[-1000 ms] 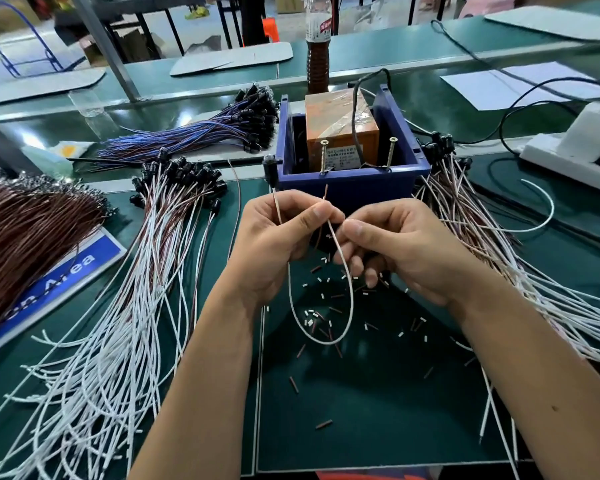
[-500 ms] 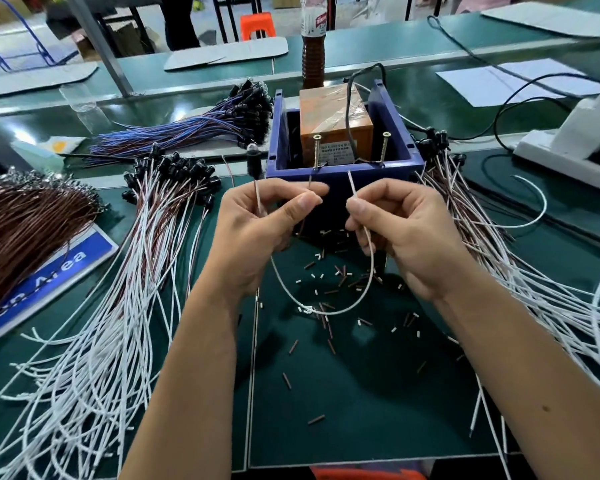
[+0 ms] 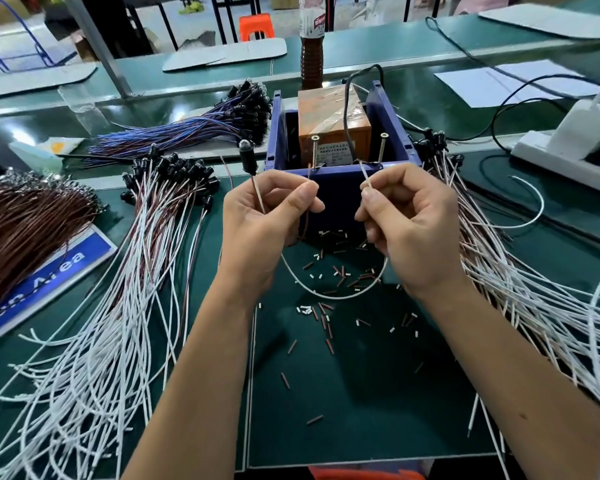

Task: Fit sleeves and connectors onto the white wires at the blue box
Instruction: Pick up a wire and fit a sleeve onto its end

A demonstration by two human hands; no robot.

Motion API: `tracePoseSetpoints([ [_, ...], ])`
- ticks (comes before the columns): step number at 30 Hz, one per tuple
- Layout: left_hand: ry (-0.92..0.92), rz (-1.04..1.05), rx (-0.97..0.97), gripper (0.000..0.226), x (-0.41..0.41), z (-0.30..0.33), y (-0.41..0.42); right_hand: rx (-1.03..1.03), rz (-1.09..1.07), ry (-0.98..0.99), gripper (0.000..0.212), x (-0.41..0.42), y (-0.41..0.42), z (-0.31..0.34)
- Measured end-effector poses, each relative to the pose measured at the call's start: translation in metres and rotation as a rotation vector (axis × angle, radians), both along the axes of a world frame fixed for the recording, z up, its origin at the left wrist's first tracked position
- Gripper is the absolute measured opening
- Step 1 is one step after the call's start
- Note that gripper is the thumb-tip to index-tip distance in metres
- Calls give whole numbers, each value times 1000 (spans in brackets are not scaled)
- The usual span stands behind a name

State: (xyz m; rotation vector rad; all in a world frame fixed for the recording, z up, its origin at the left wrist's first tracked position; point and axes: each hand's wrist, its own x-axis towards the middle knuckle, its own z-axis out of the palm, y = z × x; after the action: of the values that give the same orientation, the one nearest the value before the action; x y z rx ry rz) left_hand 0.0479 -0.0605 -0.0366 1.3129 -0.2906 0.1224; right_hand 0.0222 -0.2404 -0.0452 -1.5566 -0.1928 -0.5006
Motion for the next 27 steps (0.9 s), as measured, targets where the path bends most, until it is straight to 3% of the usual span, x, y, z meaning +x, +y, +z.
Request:
tracePoseSetpoints([
  [5,-20,110,-43,10,-2,0,-6,-67,-63,-30,7,3,1,-3],
  [10,-92,372,-93,4,-2,2,-24,-98,-150,-115,12,2,1,-4],
  [14,-186,537,8,15,1,1,-38,-139,-239,-175,15,2,2,-5],
  [20,-187,573,22,15,-1,-5,-40,-168,-430,-214,16,2,1,-6],
  [27,-174,552,30,12,-2,-2,-40,-195,-472,-184,15,4,2,-7],
])
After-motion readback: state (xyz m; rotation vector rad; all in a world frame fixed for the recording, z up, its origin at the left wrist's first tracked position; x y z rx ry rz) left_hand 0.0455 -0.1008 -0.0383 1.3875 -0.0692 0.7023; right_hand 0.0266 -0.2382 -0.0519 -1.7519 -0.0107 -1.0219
